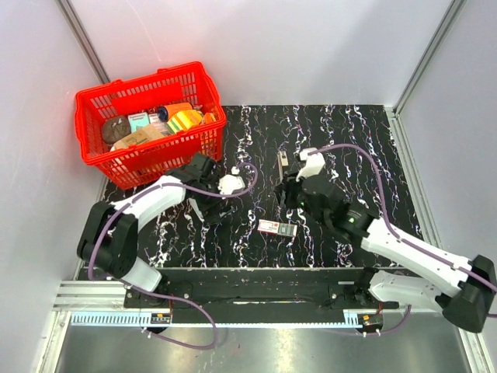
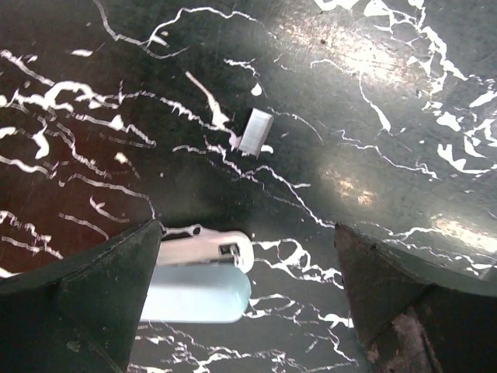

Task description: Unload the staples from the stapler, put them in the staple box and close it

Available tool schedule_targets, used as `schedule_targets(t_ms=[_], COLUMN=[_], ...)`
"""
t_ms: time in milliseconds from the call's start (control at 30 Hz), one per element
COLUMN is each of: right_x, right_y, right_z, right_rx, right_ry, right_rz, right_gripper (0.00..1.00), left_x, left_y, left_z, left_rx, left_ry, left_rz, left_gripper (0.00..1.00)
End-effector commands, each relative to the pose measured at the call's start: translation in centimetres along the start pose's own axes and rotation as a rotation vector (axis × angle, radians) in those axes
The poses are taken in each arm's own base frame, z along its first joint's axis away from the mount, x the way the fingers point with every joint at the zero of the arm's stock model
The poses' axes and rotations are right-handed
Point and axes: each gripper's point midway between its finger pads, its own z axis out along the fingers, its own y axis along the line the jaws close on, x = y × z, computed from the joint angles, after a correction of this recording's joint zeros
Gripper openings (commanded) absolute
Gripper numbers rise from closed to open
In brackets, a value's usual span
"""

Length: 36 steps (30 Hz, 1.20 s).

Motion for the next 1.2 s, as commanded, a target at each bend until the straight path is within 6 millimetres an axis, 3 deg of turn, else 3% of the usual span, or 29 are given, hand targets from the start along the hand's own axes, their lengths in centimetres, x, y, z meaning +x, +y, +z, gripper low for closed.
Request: schedule_targets(t_ms=[0, 433, 833, 1167], right_x=[-0.2, -1.3, -2.3, -2.4], right_y=[-0.9, -0.9, -0.7, -0.6], right_z=[-1.6, -2.8, -3.7, -3.7], right_rx=[0.002, -0.021, -0.043, -0.048], right_ry=[-0.042, -0.083, -0.102, -0.096], right_rz=[0.027, 0.043, 0.042, 0.033], right_gripper=[0.46, 0.44, 0.41, 0.38], left_x=[-2.6, -3.7, -2.8, -1.5], left_y=[2.0, 3.4, 3.6, 2.7], left_z=[0.8, 5.3, 6.8, 6.5], left_rx=[-0.069, -0.106, -0.124, -0.11], left_ry=[-0.009, 0.061, 0.11, 0.133], left_rz=[0.125, 0.197, 0.217, 0.212], left_gripper=[0.99, 0.98, 0.72, 0.52])
